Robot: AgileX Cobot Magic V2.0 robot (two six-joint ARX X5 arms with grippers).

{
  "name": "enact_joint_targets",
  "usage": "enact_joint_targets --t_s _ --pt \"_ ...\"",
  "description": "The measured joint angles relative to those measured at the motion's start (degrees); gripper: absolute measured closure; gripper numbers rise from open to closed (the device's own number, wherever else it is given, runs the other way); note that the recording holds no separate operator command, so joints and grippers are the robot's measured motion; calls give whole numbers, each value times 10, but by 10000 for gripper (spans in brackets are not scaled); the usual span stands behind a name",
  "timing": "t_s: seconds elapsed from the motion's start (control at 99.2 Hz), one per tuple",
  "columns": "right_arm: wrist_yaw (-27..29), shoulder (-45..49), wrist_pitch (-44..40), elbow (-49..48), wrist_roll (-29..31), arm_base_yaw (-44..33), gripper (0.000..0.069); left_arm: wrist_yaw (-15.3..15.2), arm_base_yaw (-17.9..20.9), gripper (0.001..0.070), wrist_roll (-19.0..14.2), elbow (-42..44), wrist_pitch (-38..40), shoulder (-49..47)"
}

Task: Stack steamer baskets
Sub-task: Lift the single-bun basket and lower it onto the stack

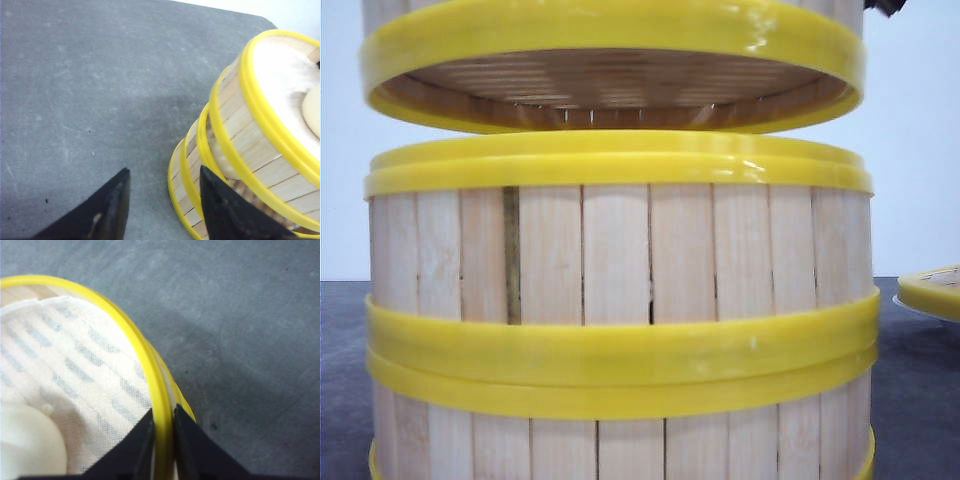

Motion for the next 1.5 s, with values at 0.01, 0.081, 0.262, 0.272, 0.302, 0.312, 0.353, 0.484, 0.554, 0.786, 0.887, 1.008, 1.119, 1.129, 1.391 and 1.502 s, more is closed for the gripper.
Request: enact_joint_targets --t_s 0.01,0.081,0.262,0.272,0.302,0.312,0.353,0.484,0.554,0.786,0.887,1.008,1.119,1.129,1.391,1.502 --pt "0 1 0 0 0 0 657 0 0 454 0 0 0 0" --pt "0 4 -1 0 0 0 657 0 0 454 0 0 0 0" --pt "0 25 -12 0 -1 1 657 0 0 454 0 0 0 0" --pt "0 26 -13 0 -2 1 657 0 0 454 0 0 0 0" --pt "0 29 -16 0 -2 1 657 0 0 454 0 0 0 0" --pt "0 30 -16 0 -2 1 657 0 0 454 0 0 0 0" --pt "1 34 -19 0 -3 1 657 0 0 454 0 0 0 0" --pt "1 40 -19 0 -8 1 657 0 0 454 0 0 0 0" --pt "3 43 -20 0 -11 1 657 0 0 454 0 0 0 0" --pt "24 45 -32 0 -27 3 657 0 0 454 0 0 0 0" --pt "23 45 -35 0 -32 3 631 0 0 454 1 0 0 0" --pt "24 44 -41 0 -32 3 392 0 0 454 5 0 0 0" --pt "23 44 -35 0 -32 3 264 0 0 454 7 0 0 0" --pt "23 44 -33 0 -32 3 260 0 0 454 8 0 0 0" --pt "75 -30 20 10 -32 -5 254 0 0 454 14 0 0 0" --pt "134 -78 35 25 -32 -23 333 -3 0 454 15 0 0 0"
